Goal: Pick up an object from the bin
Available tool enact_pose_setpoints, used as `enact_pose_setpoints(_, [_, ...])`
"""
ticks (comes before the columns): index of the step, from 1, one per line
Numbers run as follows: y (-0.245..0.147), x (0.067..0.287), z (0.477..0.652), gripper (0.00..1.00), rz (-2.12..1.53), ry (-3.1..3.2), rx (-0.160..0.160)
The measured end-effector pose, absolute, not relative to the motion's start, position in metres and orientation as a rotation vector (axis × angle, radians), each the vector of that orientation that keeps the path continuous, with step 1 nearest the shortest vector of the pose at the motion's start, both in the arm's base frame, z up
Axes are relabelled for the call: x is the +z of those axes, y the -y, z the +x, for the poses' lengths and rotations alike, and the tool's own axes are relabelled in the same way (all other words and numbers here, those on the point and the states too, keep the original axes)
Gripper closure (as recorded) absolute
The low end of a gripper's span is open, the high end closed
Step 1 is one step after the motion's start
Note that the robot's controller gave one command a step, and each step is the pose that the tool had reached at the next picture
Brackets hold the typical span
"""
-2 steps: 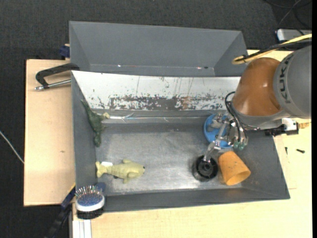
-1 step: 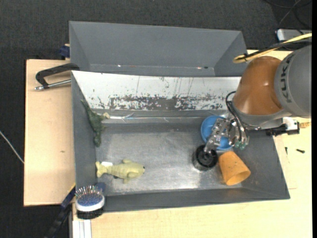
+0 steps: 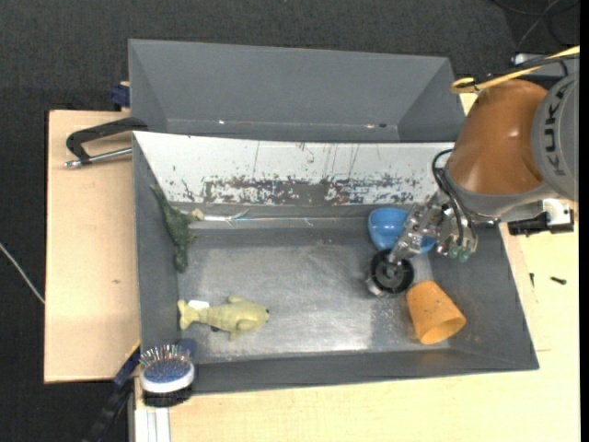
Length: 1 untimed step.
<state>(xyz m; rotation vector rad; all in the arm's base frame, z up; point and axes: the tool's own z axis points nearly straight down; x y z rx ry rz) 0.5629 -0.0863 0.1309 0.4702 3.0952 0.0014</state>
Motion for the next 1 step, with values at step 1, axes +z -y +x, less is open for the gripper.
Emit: enact_pose_setpoints(1, [0.0856,0.1539,0.5649,1.0,0.468,-3.098,0.002])
